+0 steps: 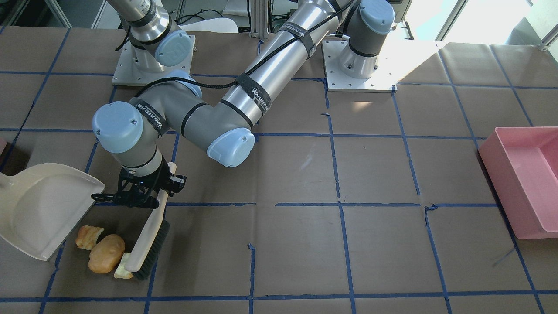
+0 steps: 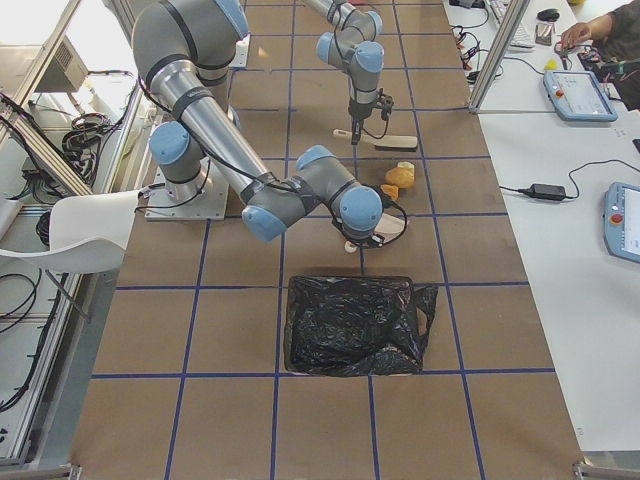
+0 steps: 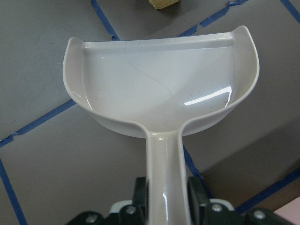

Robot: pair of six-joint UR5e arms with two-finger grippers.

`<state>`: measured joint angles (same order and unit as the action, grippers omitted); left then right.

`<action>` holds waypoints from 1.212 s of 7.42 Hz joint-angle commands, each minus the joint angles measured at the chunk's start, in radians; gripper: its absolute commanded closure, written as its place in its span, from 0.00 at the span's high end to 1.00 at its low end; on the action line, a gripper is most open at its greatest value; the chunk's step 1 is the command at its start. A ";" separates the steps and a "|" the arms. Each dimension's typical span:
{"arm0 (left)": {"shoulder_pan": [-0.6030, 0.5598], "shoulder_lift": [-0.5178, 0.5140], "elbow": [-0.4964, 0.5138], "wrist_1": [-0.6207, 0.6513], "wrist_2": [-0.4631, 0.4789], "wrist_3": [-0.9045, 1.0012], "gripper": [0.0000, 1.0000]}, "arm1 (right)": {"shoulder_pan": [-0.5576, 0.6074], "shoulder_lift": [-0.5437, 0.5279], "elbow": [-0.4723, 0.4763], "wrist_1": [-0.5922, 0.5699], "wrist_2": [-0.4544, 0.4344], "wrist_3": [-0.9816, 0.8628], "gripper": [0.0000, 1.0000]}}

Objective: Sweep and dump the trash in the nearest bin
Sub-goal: 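Sweep the potato and bread scraps into the dustpan with the left-held brush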

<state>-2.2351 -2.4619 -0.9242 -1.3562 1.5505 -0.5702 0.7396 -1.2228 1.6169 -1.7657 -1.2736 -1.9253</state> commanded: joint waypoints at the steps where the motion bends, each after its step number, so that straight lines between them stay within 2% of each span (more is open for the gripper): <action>1: -0.030 -0.029 0.042 -0.001 0.097 -0.152 0.00 | 0.004 0.012 0.003 0.002 0.003 -0.021 0.21; 3: -0.049 -0.112 0.147 0.000 0.198 -0.149 0.00 | 0.006 0.013 0.003 0.003 0.005 -0.024 0.21; 4: -0.055 -0.146 0.209 -0.006 0.198 -0.120 0.00 | 0.014 0.020 0.003 0.003 0.003 -0.026 0.21; 6: -0.066 -0.175 0.226 -0.015 0.210 -0.059 0.00 | 0.017 0.051 -0.002 0.002 0.003 -0.037 0.21; 8: -0.081 -0.181 0.226 -0.015 0.277 -0.074 0.00 | 0.017 0.052 -0.003 0.000 0.002 -0.040 0.21; 9: -0.081 -0.181 0.226 -0.021 0.281 -0.103 0.00 | 0.017 0.052 -0.003 0.000 0.002 -0.040 0.21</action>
<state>-2.3140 -2.6407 -0.6988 -1.3728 1.8116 -0.6479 0.7561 -1.1715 1.6143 -1.7650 -1.2715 -1.9643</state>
